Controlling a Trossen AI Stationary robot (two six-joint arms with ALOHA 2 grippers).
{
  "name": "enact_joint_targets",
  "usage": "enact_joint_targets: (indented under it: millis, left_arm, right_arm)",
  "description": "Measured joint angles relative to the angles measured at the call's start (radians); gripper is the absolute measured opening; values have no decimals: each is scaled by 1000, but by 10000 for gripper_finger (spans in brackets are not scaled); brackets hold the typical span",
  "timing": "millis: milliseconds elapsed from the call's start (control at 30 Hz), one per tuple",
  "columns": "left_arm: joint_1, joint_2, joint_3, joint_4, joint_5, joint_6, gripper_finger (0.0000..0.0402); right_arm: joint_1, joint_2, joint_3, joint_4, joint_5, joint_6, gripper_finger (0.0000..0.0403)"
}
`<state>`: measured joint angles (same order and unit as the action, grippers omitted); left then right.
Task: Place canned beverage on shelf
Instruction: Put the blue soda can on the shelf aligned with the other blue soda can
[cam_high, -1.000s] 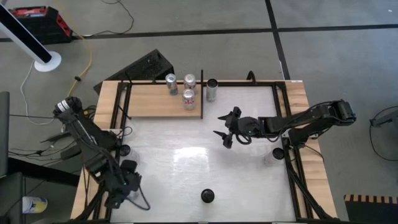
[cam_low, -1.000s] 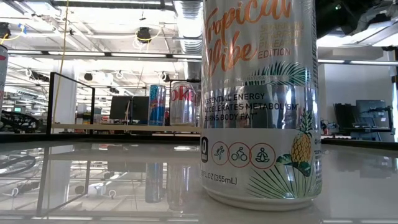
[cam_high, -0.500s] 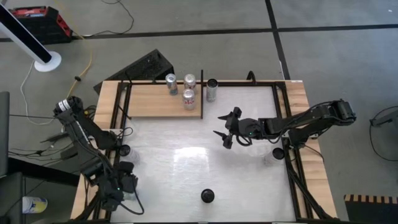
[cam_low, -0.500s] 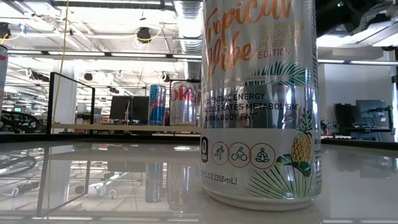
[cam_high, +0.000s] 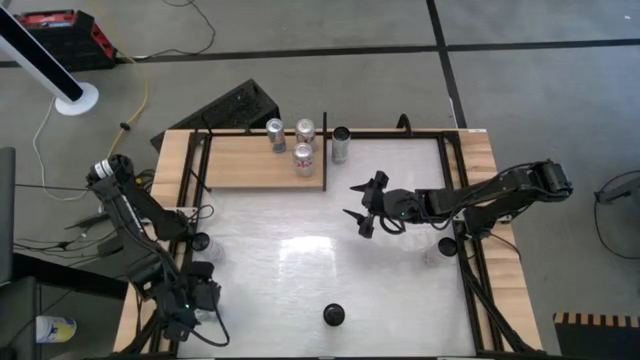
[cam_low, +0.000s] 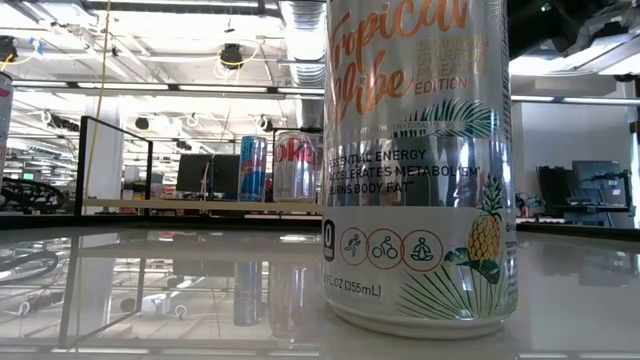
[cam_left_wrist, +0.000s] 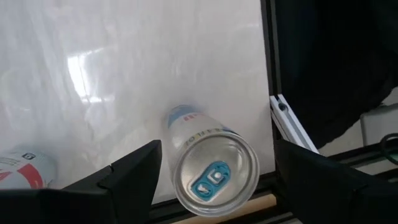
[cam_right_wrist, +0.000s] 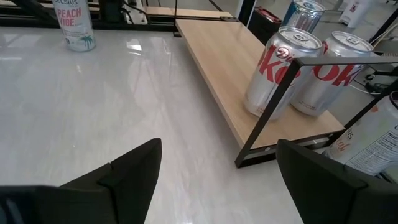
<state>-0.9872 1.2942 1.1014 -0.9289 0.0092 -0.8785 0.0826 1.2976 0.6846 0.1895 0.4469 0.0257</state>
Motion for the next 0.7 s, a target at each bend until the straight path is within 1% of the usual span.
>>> enact_joint_targets:
  millis: [100,267,700]
  left_arm:
    - [-14,0,-18,11,-16,-20,300]
    - [-25,0,-59,33,-15,-52,300]
    - [-25,0,-62,31,-15,-41,300]
  right_arm:
    - [0,0,0,0,0,0,340]
    - [0,0,0,3,0,0,340]
    - [0,0,0,3,0,0,340]
